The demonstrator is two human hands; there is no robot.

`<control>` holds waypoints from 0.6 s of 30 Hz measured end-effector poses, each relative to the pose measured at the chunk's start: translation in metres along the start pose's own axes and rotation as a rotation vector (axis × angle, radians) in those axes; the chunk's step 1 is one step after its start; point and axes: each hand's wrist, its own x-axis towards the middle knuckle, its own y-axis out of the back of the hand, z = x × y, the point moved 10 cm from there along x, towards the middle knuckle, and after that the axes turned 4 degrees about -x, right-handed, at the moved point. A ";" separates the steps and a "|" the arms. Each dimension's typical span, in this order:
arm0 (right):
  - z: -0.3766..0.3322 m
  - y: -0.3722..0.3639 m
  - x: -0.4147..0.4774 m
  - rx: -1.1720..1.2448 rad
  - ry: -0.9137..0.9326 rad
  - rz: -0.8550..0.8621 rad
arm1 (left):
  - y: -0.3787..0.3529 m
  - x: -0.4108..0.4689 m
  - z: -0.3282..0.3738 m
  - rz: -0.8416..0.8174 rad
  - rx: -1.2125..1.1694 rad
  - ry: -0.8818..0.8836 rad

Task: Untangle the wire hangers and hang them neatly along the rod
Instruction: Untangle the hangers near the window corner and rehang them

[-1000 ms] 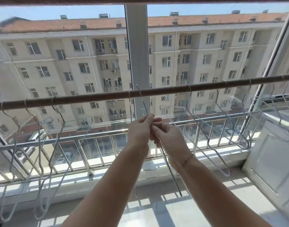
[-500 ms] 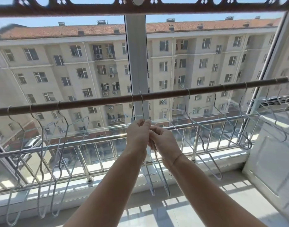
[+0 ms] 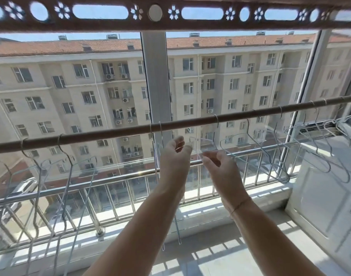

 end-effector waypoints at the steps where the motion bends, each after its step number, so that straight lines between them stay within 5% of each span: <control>1: 0.001 0.016 0.003 -0.058 0.032 0.052 | -0.010 0.001 -0.005 -0.024 -0.002 0.039; 7: 0.052 0.052 0.012 -0.319 -0.039 0.039 | -0.070 0.002 -0.054 -0.036 -0.025 0.285; 14: 0.040 0.127 0.032 -0.319 0.175 0.163 | -0.131 -0.004 -0.039 0.077 -0.038 0.046; 18: 0.067 0.151 0.057 -0.307 0.112 0.055 | -0.176 0.004 -0.041 0.041 -0.041 0.051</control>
